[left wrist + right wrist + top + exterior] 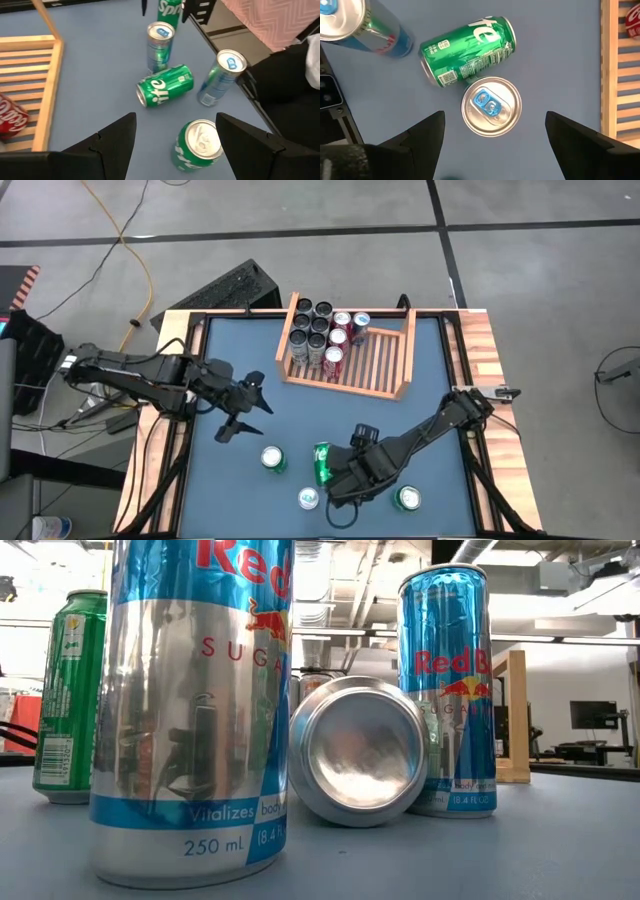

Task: Place canned beverage on shelf
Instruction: Put the blue soda can on the shelf aligned with the other blue soda can

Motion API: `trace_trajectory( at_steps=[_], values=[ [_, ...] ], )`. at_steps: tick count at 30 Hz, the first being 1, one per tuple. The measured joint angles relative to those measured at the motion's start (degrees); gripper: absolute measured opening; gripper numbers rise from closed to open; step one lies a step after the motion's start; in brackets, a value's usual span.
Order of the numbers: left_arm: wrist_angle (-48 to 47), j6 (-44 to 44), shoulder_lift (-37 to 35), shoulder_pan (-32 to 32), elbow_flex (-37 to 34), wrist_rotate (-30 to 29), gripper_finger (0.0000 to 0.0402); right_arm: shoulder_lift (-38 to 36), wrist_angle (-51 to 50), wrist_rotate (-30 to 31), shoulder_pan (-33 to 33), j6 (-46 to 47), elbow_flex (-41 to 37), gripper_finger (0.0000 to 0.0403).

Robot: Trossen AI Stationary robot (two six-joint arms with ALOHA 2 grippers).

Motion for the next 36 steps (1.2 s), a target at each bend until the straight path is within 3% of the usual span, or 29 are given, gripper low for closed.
trace_trajectory(
  at_steps=[16, 26, 36],
  values=[
    [0.27, -2.9, 0.0, -9.14, 0.0, -11.71, 0.0261, 0.0, 0.08, 0.02, 0.39, 3.79, -0.46, 0.0329],
    [5.21, -7.86, 1.07, -15.69, 0.0, -19.78, 0.0261, 0.11, 0.04, 4.06, -0.4, -4.06, -0.46, 0.0329],
    [12.98, -6.09, 6.58, -19.97, 0.0, -20.49, 0.0261, 0.13, 0.04, 4.42, -0.35, -8.16, -0.46, 0.0329]
  ],
)
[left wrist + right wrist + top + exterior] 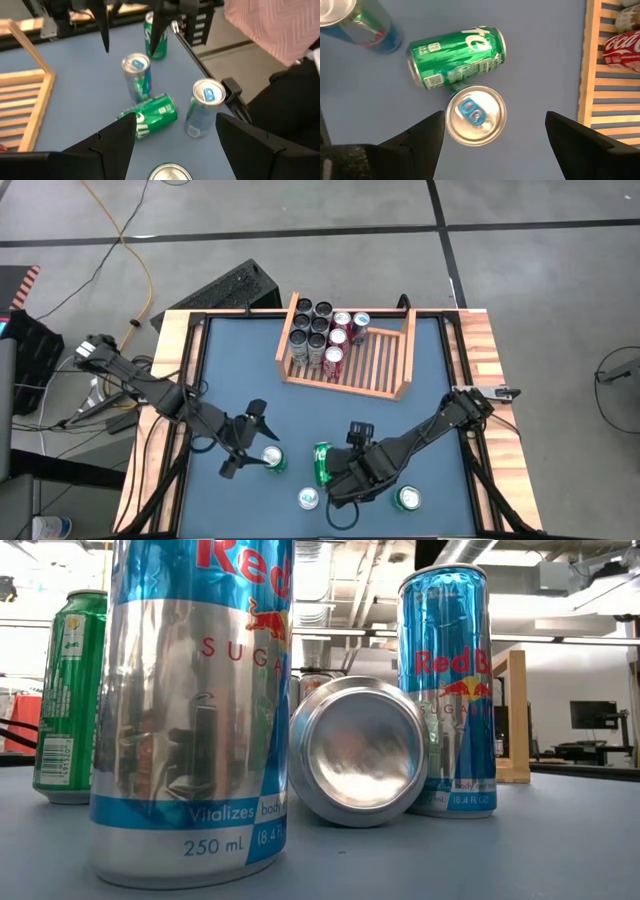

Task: Place canned beverage on shelf
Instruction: Put the blue soda can on the shelf aligned with the other blue soda can

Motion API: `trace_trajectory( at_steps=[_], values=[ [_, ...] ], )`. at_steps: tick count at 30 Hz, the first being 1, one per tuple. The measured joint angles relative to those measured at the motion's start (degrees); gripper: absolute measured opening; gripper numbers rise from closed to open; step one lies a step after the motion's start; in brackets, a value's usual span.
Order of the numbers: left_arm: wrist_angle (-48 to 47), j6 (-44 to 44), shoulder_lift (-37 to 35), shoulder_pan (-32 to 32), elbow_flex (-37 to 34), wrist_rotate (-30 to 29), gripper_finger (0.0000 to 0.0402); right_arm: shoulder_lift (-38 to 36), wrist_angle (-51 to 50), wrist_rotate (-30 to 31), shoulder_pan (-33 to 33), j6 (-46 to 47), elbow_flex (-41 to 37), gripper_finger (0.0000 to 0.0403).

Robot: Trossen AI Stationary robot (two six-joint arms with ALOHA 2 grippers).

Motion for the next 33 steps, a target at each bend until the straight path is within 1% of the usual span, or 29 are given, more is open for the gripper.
trace_trajectory(
  at_steps=[5, 9, 19, 24, 27, 30, 33],
  values=[
    [-0.11, 0.0, 2.7, -0.63, 0.0, 0.0, 0.0261, 0.0, -0.03, -0.53, 0.03, 0.21, 0.0, 0.0329],
    [0.01, 0.0, 2.83, -1.28, 0.0, 0.02, 0.0261, 0.0, 0.0, -0.09, -0.57, 1.27, 0.0, 0.0329],
    [-0.15, 1.69, -1.93, -4.95, 0.0, 0.37, 0.0261, 0.0, 0.0, 0.15, -0.99, 1.39, -0.02, 0.0329],
    [-0.13, 3.06, -4.39, -6.45, 0.0, -1.03, 0.0261, 0.0, 0.01, 0.26, -0.21, -0.37, -0.11, 0.0329],
    [-0.13, 3.43, -5.46, -6.86, 0.0, -1.25, 0.0261, -0.05, 0.03, 2.19, 0.1, -1.42, -0.75, 0.0328],
    [-0.11, 3.74, -6.21, -7.02, 0.0, -1.25, 0.0261, -2.31, 0.07, 4.04, 0.93, -2.67, -3.82, 0.0326],
    [-0.13, 4.46, -6.36, -7.04, 0.0, -1.25, 0.0261, -7.36, 0.11, 5.31, 1.2, -1.84, -10.42, 0.0325]
  ],
)
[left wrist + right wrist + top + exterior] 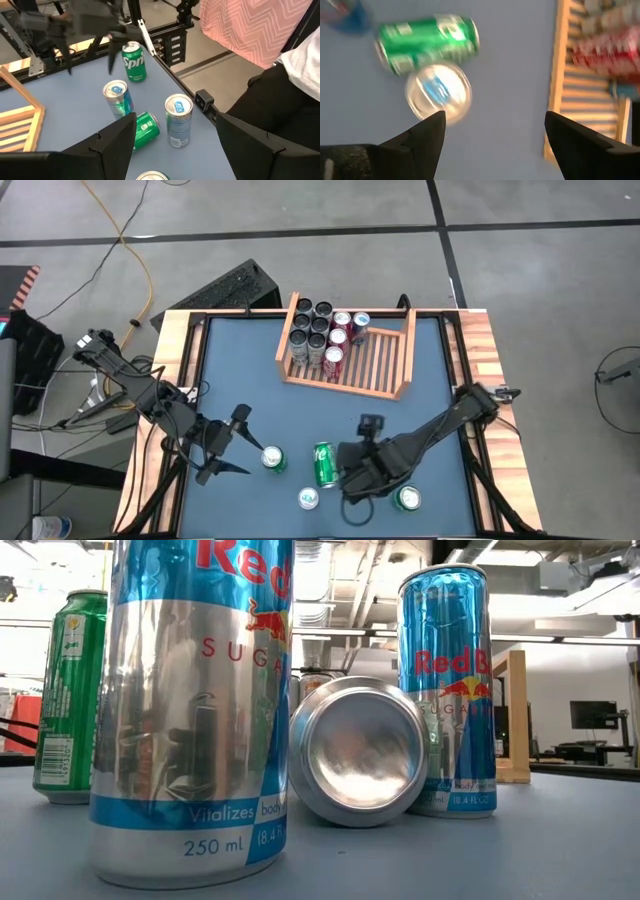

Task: Place canned beverage on shelf
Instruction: Put the blue soda can on the shelf aligned with the other blue soda can

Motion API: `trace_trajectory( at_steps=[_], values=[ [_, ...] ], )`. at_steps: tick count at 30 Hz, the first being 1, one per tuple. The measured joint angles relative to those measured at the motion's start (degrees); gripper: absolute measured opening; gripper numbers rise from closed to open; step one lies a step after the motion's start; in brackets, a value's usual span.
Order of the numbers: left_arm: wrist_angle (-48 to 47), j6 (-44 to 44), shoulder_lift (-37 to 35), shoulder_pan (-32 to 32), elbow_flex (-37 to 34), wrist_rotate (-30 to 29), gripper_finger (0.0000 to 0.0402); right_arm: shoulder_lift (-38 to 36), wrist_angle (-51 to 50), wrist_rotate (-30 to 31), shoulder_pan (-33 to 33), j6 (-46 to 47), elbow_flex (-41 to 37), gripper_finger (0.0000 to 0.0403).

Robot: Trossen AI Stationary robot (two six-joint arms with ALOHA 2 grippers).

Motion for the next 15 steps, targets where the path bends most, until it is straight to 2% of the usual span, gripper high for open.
trace_trajectory(
  at_steps=[5, 11, 15],
  values=[
    [-0.03, 0.0, 0.0, 0.0, 0.0, 0.0, 0.0261, -12.89, 5.34, 0.07, 0.63, 8.67, -16.66, 0.0325],
    [-0.09, -0.43, 0.0, 0.0, 0.0, 0.02, 0.0261, -30.41, 33.23, 1.05, 2.14, 17.53, -38.15, 0.0325],
    [-0.11, -0.51, 0.0, 0.0, 0.0, 0.03, 0.0261, -32.81, 44.45, -1.18, 2.08, 17.05, -43.57, 0.0325]
  ],
)
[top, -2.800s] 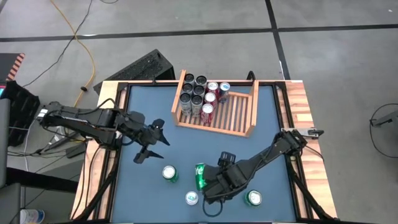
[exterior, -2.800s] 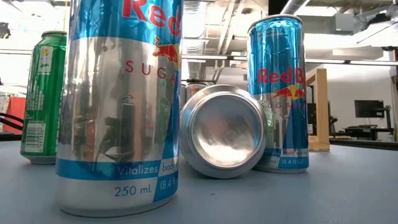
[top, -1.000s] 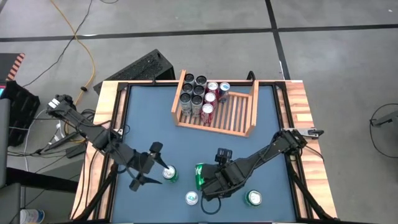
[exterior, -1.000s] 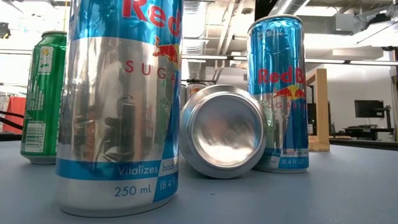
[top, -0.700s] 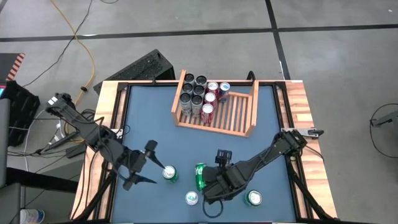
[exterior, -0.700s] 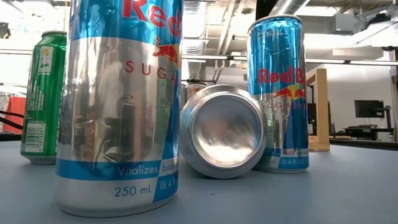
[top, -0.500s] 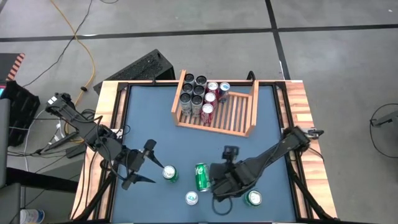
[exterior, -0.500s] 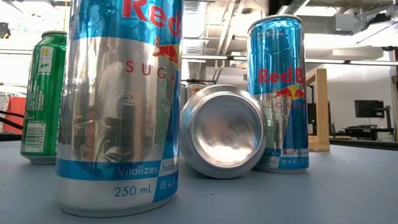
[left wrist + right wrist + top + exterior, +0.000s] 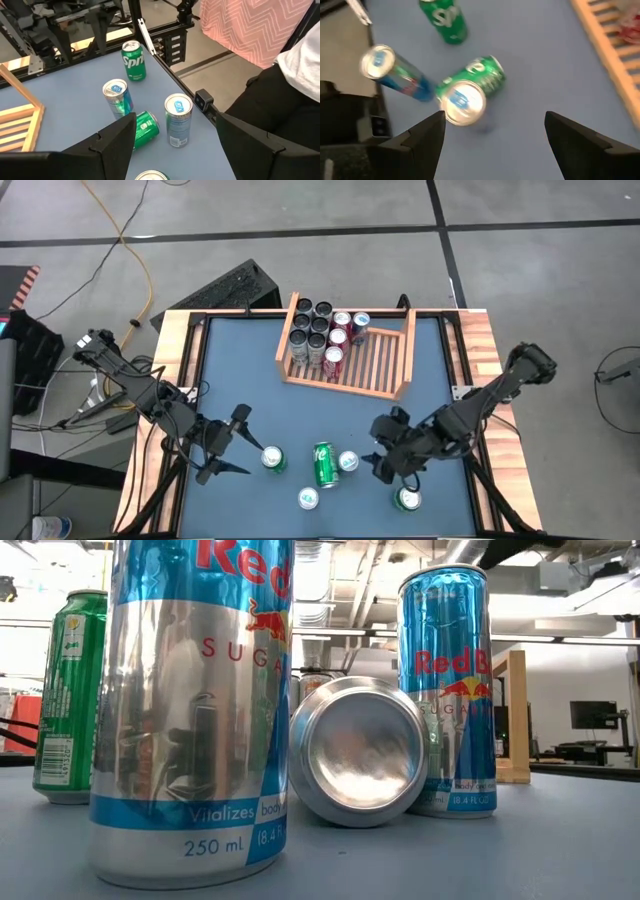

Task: Place canned beverage on shelf
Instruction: Put the blue soda can on the shelf aligned with the other blue soda can

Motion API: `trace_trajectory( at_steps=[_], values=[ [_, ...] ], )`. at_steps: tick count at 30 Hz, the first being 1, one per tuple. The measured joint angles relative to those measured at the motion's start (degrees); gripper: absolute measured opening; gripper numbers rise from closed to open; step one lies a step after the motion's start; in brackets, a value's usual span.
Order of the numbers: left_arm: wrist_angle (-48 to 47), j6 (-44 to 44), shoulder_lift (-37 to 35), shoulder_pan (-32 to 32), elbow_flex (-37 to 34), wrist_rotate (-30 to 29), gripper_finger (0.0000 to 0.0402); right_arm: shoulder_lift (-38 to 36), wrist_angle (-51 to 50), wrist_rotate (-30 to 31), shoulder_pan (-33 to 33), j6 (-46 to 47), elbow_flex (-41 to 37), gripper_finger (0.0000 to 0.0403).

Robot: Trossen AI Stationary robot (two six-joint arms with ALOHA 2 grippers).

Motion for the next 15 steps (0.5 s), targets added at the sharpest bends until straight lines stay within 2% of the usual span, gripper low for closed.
trace_trajectory(
  at_steps=[4, 15],
  values=[
    [-0.1, -0.82, 0.02, 0.0, 0.0, 0.04, 0.0261, 4.41, 1.8, -0.9, 0.0, -6.12, 3.45, 0.0325],
    [-1.29, -3.15, 0.02, 0.0, 0.0, 0.02, 0.0261, 24.11, -17.48, -2.93, -0.67, -16.91, 24.94, 0.0325]
  ],
)
